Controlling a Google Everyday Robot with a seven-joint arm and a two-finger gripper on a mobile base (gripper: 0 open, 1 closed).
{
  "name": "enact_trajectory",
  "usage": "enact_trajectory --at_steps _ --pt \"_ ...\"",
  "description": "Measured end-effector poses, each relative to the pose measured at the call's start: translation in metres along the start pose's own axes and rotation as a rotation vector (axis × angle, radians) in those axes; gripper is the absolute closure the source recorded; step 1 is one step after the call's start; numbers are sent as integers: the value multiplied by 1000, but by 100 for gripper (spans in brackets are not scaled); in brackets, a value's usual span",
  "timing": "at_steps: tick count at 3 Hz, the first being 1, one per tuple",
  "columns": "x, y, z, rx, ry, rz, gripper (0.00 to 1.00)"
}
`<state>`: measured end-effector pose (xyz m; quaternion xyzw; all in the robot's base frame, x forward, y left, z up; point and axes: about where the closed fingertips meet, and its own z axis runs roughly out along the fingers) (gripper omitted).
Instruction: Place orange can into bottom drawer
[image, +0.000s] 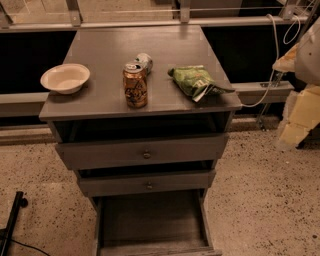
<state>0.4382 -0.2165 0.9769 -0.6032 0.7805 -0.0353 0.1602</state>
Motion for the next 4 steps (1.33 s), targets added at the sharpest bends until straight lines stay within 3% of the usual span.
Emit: enact_trajectory --at_steps 1,2,3,4 --pt "0 0 0 0 0 0 0" --pt "-22 -21 3 7 -73 -53 0" --pt "-91 -79 20 11 -238 -102 0" --pt "-144 -106 31 2 -351 -107 0"
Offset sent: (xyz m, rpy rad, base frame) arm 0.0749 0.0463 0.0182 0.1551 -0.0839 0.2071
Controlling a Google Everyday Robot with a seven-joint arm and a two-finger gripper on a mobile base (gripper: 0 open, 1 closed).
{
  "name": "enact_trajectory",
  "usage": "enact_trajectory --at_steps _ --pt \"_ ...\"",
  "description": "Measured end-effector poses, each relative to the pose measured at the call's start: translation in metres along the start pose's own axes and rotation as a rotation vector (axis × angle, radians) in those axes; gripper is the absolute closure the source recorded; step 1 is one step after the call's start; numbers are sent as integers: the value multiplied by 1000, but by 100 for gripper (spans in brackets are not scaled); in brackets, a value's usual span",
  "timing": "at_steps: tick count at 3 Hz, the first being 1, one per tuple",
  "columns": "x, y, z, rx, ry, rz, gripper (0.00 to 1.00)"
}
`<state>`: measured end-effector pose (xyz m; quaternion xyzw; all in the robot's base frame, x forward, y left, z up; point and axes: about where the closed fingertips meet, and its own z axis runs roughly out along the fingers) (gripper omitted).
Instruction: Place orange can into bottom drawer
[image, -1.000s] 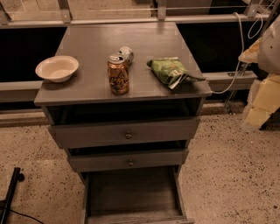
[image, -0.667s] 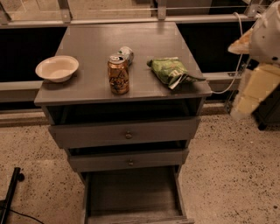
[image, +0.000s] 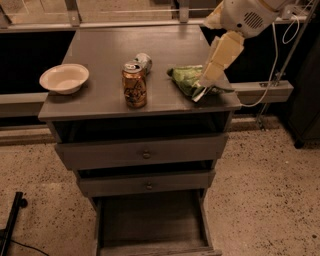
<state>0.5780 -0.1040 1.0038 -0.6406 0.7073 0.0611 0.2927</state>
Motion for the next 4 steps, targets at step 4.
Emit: enact_trajectory --at_steps 4 --pt "-67 -16 149 -114 -274 8 0"
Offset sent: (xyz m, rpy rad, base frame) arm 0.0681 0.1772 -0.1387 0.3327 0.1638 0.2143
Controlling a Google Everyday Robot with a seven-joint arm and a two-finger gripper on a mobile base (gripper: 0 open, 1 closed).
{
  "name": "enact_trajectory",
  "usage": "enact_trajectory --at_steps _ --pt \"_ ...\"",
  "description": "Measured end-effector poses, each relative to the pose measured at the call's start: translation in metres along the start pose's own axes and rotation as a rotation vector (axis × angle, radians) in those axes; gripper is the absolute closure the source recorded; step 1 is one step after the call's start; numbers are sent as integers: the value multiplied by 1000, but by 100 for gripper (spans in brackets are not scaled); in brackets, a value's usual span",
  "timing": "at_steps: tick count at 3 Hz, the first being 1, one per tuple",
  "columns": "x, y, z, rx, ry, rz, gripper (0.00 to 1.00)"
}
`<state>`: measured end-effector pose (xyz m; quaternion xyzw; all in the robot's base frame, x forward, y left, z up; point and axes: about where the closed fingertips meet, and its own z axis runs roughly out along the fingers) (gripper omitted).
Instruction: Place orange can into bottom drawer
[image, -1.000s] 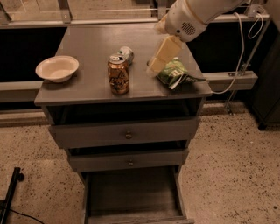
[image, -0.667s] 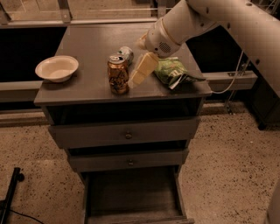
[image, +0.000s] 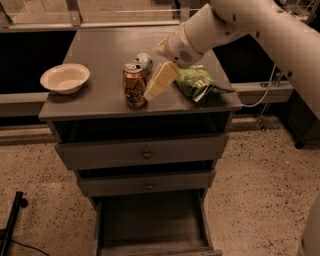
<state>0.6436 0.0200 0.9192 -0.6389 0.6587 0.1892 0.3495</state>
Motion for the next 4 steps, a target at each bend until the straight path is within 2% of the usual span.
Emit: enact_trajectory --at_steps 1,2,3,4 --pt "1 -12 18 40 -49 -41 0" --pt "-3 -22 30 77 -155 -60 0" --pt "-15 -24 43 59 -267 -61 0" --pt "-19 -22 59 15 -359 -4 0"
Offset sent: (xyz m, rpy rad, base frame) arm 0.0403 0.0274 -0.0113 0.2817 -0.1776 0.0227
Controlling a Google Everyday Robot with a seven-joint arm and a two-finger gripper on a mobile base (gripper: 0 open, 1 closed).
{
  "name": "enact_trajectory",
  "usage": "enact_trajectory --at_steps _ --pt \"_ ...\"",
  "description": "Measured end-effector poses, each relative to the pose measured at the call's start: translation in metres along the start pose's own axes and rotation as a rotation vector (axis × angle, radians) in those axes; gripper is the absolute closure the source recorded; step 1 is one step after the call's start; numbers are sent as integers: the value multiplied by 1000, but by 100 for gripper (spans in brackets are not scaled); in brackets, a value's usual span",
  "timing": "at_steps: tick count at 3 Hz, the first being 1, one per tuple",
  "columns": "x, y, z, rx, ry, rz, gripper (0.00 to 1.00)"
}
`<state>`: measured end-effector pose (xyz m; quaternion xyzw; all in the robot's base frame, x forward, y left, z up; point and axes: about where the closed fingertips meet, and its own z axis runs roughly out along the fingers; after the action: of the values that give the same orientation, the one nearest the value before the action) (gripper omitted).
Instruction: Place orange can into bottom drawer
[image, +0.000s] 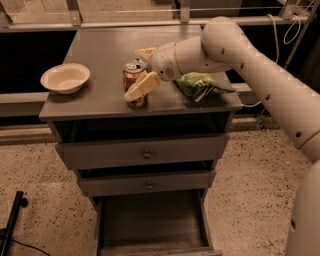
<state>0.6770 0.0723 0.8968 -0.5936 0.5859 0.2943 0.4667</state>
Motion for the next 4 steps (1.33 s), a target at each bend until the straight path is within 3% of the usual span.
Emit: enact_trajectory --at_steps 1,2,3,4 --pt "1 1 4 -8 -15 13 16" --pt "1 1 4 -8 -15 12 39" --pt "-9 9 12 -87 -33 -37 62" --pt "-32 37 22 -245 -115 -139 85"
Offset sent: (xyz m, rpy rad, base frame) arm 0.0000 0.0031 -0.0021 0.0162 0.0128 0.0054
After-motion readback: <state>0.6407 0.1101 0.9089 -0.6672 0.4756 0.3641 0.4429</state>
